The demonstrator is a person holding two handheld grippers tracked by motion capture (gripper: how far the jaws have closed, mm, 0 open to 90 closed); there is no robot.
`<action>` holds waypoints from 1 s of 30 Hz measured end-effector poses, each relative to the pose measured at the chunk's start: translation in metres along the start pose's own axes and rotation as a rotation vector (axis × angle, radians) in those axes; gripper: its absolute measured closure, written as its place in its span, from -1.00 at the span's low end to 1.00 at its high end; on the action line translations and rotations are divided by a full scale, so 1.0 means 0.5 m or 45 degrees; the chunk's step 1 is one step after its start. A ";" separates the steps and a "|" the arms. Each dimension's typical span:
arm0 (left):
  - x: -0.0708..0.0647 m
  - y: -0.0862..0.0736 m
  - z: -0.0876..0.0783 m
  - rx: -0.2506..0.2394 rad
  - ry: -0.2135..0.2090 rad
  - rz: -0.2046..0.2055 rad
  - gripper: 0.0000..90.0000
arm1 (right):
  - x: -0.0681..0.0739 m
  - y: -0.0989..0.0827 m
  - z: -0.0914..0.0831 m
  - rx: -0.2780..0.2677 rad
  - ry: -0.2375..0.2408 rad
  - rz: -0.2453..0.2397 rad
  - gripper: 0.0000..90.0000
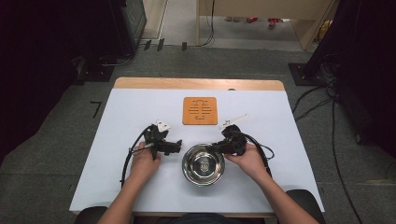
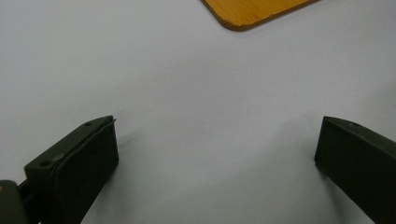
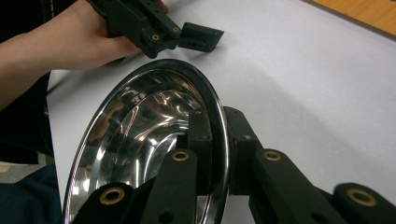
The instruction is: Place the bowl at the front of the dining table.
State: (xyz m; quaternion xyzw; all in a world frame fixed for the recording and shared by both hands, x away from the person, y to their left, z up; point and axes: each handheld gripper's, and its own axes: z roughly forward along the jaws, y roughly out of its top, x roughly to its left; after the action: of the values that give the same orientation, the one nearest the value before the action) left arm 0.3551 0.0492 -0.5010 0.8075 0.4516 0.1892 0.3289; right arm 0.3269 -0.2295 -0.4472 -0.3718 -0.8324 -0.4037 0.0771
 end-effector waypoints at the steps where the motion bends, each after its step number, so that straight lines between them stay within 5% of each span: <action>1: 0.000 0.000 0.000 0.001 0.000 0.000 -1.00 | -0.001 0.000 -0.001 0.000 0.000 0.003 0.86; 30: 0.000 0.000 0.000 0.000 0.000 0.001 -1.00 | -0.026 0.000 -0.013 -0.049 -0.033 0.086 0.86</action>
State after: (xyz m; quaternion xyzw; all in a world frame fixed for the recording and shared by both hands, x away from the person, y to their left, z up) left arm 0.3551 0.0492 -0.5010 0.8077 0.4515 0.1893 0.3286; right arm 0.3352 -0.2412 -0.4485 -0.4064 -0.8123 -0.4120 0.0727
